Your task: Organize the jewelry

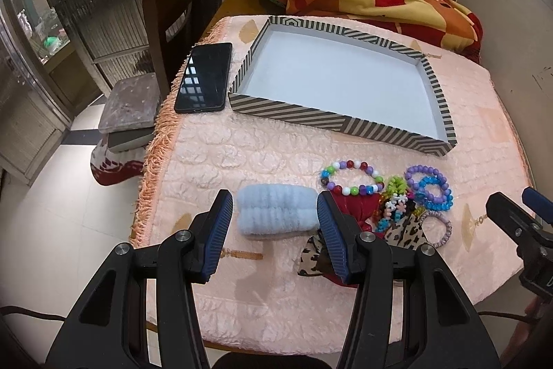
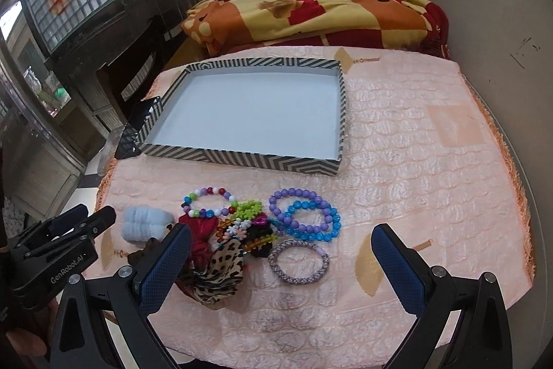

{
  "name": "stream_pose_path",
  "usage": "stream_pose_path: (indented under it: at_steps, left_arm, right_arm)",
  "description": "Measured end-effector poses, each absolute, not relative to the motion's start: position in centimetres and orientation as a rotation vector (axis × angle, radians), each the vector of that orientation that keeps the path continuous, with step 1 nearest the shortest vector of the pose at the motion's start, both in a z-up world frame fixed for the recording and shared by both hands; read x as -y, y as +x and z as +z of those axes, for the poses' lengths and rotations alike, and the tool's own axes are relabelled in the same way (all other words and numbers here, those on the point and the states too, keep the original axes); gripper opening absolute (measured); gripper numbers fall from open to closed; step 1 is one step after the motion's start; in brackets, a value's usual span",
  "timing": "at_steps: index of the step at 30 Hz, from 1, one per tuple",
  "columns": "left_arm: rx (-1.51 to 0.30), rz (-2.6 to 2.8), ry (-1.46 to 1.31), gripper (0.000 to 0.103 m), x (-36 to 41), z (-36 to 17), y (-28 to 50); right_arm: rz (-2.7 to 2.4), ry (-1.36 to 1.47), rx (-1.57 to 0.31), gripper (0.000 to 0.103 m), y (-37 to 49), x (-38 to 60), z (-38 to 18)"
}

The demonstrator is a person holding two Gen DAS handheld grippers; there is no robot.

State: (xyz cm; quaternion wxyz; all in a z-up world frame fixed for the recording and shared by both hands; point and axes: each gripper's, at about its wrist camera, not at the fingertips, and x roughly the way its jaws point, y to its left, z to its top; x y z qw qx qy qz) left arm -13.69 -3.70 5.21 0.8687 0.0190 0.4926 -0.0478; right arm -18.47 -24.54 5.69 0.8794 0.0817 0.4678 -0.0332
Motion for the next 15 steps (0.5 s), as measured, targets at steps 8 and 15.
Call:
stream_pose_path:
  at_steps: [8, 15]
  left_arm:
    - [-1.014, -0.100, 0.042, 0.051, 3.6, 5.7, -13.9]
    - [-1.007, -0.102, 0.039, 0.051, 3.6, 5.9, -14.0]
  right_arm:
    - [-0.072, 0.152, -0.963, 0.103, -18.3, 23.6, 6.4]
    - [-0.077, 0.132, -0.956, 0.103, -18.5, 23.2, 6.8]
